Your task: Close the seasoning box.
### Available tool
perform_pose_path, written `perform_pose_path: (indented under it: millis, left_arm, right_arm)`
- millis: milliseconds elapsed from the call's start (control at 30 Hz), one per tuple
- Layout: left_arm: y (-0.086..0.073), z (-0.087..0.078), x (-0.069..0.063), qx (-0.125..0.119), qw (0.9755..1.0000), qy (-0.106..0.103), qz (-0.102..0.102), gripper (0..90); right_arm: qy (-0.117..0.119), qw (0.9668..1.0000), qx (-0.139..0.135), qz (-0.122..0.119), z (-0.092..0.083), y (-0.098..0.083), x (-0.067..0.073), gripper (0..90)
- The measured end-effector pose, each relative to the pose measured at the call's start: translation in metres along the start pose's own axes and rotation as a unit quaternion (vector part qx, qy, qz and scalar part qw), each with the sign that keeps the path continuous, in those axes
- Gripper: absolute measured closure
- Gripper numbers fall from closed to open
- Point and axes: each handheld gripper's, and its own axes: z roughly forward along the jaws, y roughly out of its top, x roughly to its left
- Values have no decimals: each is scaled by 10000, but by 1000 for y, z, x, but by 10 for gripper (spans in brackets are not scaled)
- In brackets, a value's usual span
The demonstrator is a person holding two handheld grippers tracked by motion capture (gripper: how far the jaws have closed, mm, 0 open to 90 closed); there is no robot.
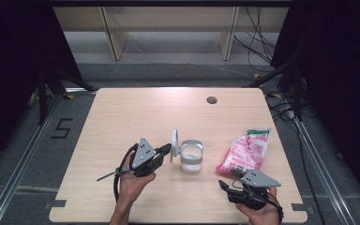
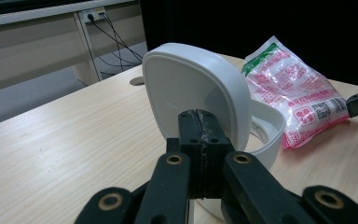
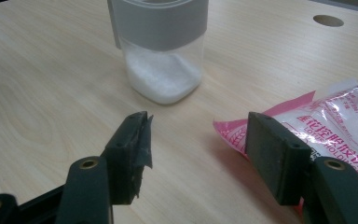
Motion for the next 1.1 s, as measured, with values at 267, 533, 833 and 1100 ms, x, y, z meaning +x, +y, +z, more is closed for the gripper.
perform_pose_path:
  millis: [267,533,833,1100]
  left_arm:
    - [4,1,-2,-44,10000,-20,-9,893]
    - [8,1,-5,-9,9999,-54,128,893]
    - [10,7,-11,-47,9998,-128,113,892]
    - [10,6,-13,-66,9998,-185,64,886]
  right_arm:
    - [25,10000,18,40,1,-2,1,406]
    - [31,10000,52,69,2,-2,2,406]
    - [-19,9999,79,93,1,-2,1,406]
    - [-23,10000,45,76,1,-2,2,407]
